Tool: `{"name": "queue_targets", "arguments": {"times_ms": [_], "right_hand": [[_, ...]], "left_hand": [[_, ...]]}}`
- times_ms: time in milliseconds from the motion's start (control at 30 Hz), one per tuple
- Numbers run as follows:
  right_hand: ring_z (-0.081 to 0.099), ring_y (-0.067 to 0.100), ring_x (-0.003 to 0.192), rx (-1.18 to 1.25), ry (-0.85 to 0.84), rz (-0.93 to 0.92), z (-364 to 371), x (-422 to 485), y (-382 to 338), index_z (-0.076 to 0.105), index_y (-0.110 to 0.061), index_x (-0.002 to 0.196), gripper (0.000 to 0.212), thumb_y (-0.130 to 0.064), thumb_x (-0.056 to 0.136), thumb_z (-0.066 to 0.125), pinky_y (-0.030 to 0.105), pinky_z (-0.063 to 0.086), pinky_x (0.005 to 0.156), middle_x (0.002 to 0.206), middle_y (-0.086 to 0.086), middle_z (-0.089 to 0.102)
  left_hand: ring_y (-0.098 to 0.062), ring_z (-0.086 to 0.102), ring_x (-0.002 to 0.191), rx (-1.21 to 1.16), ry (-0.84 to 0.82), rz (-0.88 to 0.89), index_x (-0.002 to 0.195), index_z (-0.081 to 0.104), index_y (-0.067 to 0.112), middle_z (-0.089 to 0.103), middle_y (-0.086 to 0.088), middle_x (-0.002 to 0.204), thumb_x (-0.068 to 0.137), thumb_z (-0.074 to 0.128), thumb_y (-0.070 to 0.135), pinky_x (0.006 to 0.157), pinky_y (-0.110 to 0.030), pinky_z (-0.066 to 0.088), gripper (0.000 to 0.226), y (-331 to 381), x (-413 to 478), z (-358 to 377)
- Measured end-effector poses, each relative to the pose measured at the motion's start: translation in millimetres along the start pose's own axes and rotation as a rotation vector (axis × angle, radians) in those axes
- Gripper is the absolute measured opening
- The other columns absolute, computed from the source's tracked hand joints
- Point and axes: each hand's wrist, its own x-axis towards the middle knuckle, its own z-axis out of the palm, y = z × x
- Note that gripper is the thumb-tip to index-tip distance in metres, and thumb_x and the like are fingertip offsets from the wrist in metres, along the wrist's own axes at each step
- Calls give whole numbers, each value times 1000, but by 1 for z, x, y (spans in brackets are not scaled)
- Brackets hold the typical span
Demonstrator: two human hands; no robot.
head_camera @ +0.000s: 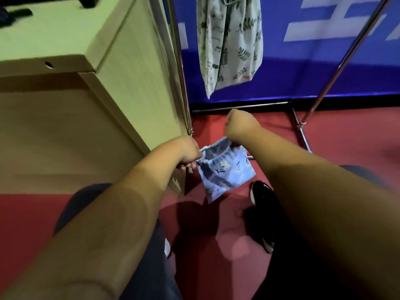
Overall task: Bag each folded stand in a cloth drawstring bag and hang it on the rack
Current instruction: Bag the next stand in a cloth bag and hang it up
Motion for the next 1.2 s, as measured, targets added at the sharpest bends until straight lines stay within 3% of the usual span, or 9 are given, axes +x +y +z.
{"name": "queue_targets", "arguments": {"times_ms": [200,300,367,467,633,733,933,1000,1200], "right_hand": [[73,37,110,-8,-120,-74,8,4,-11,74,-5,124,31,-3,99,57,44,62,93,118,16,75],[69,35,115,-70,-149,-113,12,0,-20,75,-7,126,36,5,97,58,36,56,93,125,12,74],[66,30,114,-80,-144,-128,15,1,-21,72,-13,131,42,6,97,56,29,48,84,131,8,71],[66,29,119,-120,-163,-148,17,-3,-25,71,-11,134,45,8,97,55,31,53,90,136,8,71],[72,33,110,-74,-156,-164,18,-7,-32,78,-9,122,38,7,96,55,30,54,75,116,11,79],[74,37,102,-12,-168,-156,20,-13,-36,79,-5,112,35,3,95,50,40,61,87,100,16,80],[73,25,93,177,-92,-204,21,-39,-50,74,-23,87,28,-5,96,55,40,59,92,75,-9,67],[72,27,86,247,-86,-220,10,-49,-58,71,-24,81,26,-6,96,57,46,62,88,76,-5,69],[76,30,81,327,-4,-312,-79,-82,-111,74,-22,91,23,-9,98,57,37,58,62,95,10,79]], "left_hand": [[-14,52,31,119,-162,-132,84,58,3,66,-3,56,114,46,23,34,-17,42,38,9,20,9],[-28,71,65,82,-209,-152,102,64,-6,71,-16,84,112,48,20,66,-35,63,32,8,28,12],[-36,71,82,115,-218,-160,101,66,-8,71,-21,87,111,50,21,85,-44,61,35,4,31,13],[-32,65,70,181,-165,-138,109,67,-10,73,-22,88,110,49,17,74,-41,55,33,4,24,9],[-34,80,91,183,-12,-41,109,72,-7,79,-18,103,107,55,17,85,-51,63,30,-5,10,-3],[-34,79,93,163,64,6,103,74,-3,80,-18,99,106,53,25,83,-48,64,35,-14,-5,-9],[-28,76,78,-117,125,138,112,69,-1,78,-15,105,108,53,24,70,-41,56,30,-21,-56,-21],[-24,73,77,-164,148,193,111,68,3,77,-12,104,108,54,24,69,-36,52,26,-18,-78,-31],[-20,71,79,-238,166,370,105,62,16,76,-4,102,110,56,25,64,-29,51,12,-3,-166,-82]]}}
